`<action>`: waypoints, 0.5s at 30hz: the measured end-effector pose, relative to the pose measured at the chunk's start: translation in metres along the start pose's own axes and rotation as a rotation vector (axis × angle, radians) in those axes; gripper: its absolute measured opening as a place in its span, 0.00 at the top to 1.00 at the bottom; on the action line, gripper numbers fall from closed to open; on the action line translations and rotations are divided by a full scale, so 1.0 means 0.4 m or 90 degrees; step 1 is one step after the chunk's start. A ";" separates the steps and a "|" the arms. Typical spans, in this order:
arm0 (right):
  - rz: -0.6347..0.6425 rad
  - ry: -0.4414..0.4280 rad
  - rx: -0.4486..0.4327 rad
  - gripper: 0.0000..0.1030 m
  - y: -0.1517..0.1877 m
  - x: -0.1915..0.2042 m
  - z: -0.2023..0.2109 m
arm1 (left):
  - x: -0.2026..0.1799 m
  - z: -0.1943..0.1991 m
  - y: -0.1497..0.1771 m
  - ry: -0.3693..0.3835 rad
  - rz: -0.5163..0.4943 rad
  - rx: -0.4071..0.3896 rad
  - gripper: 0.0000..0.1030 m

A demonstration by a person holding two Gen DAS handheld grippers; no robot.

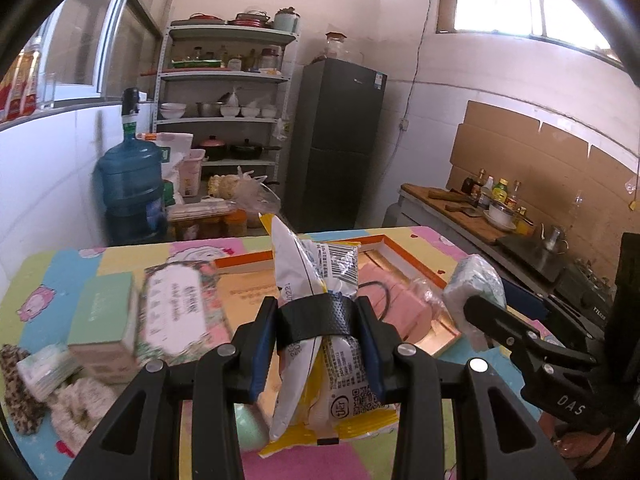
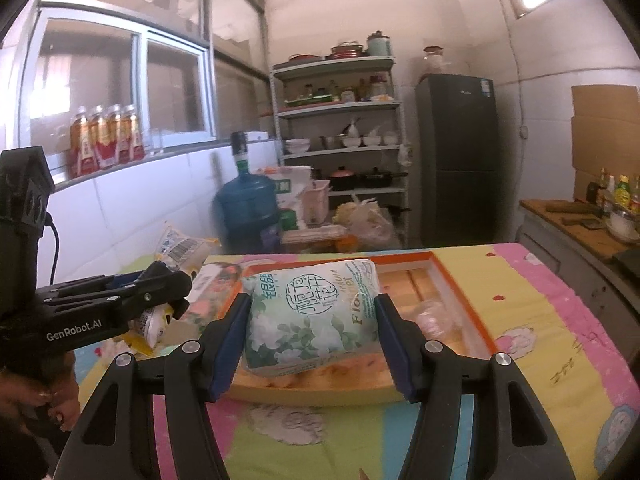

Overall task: Organize soft objects
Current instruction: 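Lift and carry the snack bag and tissue pack over the box with both tools, then lower and release the snack bag and tissue pack into the box with both tools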

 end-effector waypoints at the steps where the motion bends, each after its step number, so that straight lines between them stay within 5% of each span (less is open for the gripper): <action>1: -0.002 0.005 -0.001 0.38 -0.004 -0.012 -0.003 | -0.007 -0.012 -0.004 0.001 -0.002 0.001 0.62; 15: -0.023 0.041 0.023 0.38 -0.010 -0.156 -0.074 | -0.093 -0.169 -0.003 0.034 -0.013 0.045 0.62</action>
Point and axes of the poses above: each gripper's, at about its wrist camera, not at the fingertips, and z roughly against the way its jaws point, x to its left, y to its underside, the point moved 6 cm from there along -z, roughly the way its jaws point, and after that the axes turned 2 degrees about -z, right-handed, at the moved point
